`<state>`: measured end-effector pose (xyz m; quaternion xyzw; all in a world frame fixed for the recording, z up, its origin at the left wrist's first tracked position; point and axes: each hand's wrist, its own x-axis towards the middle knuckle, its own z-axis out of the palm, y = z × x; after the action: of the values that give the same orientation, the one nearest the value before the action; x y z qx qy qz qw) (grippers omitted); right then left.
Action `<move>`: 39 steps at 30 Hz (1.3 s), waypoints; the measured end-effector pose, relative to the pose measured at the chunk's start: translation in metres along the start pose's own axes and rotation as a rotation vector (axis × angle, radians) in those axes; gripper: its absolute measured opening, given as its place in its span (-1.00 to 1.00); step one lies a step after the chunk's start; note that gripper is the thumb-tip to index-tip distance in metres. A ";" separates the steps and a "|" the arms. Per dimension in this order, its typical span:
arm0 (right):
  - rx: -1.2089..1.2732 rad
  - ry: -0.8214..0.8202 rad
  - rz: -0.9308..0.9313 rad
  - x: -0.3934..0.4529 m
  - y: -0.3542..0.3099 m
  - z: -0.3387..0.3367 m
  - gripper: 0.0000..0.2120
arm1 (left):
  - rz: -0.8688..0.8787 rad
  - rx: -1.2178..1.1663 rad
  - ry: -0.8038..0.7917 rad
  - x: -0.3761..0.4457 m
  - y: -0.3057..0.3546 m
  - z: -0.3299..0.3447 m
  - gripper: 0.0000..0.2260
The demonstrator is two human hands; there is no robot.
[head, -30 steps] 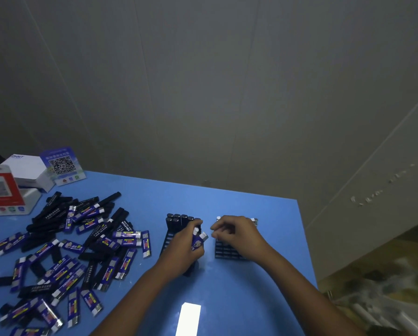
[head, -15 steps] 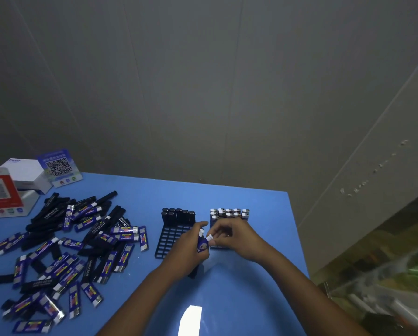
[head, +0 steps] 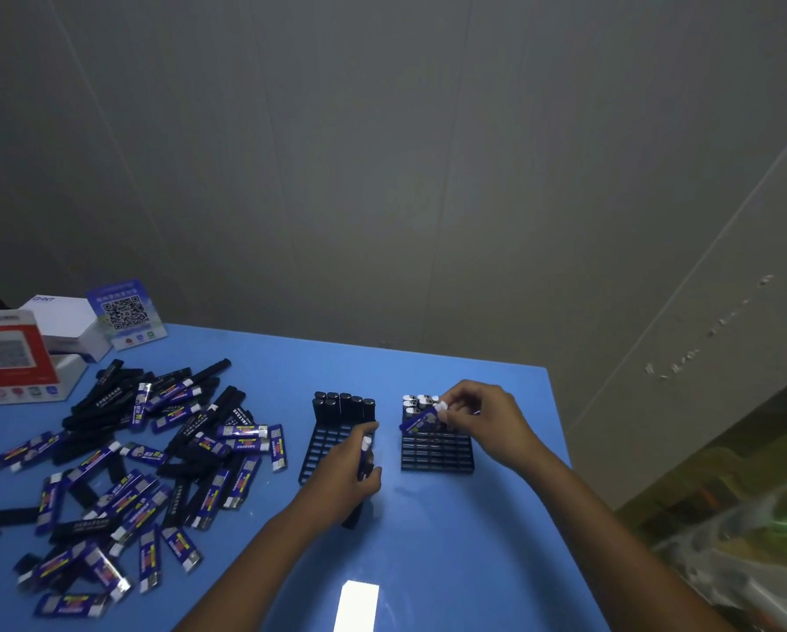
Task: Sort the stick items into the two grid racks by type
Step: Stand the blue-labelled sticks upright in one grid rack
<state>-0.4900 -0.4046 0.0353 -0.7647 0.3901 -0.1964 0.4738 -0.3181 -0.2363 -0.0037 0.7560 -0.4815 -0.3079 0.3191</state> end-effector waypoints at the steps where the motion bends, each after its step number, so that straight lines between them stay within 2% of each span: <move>1: -0.040 0.047 -0.006 0.001 0.002 0.001 -0.93 | 0.001 -0.003 -0.001 0.000 0.001 -0.001 -0.46; 4: -0.136 0.111 -0.041 0.002 0.007 0.006 -0.90 | 0.003 -0.006 -0.001 0.002 0.002 -0.001 -0.46; 12: -0.377 0.115 -0.094 0.017 0.017 0.022 -0.74 | -0.002 -0.007 -0.011 0.009 0.001 -0.006 -0.45; 22: -0.500 0.041 -0.088 0.038 0.030 0.035 -0.80 | -0.015 0.016 0.002 0.023 -0.010 -0.007 -0.46; 34: -0.632 -0.016 -0.168 0.046 0.037 0.046 -0.77 | -0.052 0.010 -0.006 0.040 -0.013 -0.004 -0.46; 39: -0.715 -0.022 -0.210 0.047 0.038 0.048 -0.90 | -0.049 0.004 -0.011 0.038 -0.010 -0.005 -0.46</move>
<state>-0.4443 -0.4228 -0.0242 -0.9199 0.3481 -0.0870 0.1583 -0.2959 -0.2676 -0.0149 0.7665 -0.4652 -0.3187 0.3074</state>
